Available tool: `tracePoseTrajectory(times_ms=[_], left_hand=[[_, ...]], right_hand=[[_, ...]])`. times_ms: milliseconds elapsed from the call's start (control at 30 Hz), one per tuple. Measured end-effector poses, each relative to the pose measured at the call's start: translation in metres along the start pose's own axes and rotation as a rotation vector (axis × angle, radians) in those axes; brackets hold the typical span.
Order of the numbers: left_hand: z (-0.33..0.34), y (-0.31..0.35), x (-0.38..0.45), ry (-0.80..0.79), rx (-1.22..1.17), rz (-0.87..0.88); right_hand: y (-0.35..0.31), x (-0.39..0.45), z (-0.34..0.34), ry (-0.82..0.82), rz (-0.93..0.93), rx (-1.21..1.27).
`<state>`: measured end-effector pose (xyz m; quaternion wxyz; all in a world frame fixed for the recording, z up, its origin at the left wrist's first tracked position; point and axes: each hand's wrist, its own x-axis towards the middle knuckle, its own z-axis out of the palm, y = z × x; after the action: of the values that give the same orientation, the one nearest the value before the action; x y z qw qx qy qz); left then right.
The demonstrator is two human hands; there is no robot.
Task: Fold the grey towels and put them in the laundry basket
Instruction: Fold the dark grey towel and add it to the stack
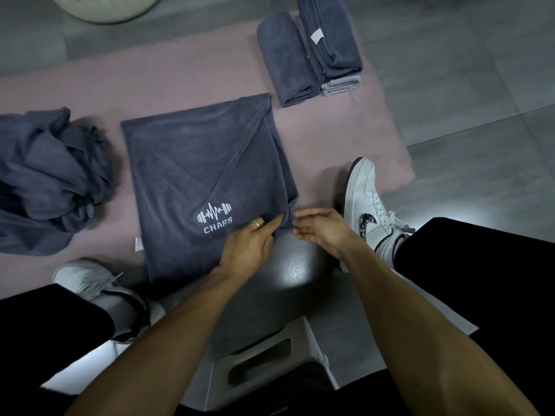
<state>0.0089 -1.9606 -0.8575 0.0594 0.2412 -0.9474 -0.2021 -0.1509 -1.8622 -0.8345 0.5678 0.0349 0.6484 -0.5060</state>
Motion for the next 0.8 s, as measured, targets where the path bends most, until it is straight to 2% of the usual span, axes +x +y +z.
tracePoseTrajectory(times_ms=[233,367,433,567,800], left_hand=[[0.003,0.008,0.000,-0.037,0.180,0.064],[0.003,0.006,-0.003,-0.023,0.177,0.107],[0.003,0.002,-0.008,-0.048,0.106,0.073],[-0.003,-0.005,-0.028,-0.113,-0.149,-0.309],[-0.017,-0.052,-0.085,0.064,-0.289,-0.978]], right_hand=[[-0.005,0.000,0.003,-0.035,0.020,-0.053],[-0.003,-0.003,0.006,-0.006,0.035,-0.105],[-0.002,-0.003,0.009,0.027,0.043,-0.102],[-0.002,0.005,0.030,0.114,0.075,-0.100],[0.023,0.027,0.107,0.166,0.048,-0.304]])
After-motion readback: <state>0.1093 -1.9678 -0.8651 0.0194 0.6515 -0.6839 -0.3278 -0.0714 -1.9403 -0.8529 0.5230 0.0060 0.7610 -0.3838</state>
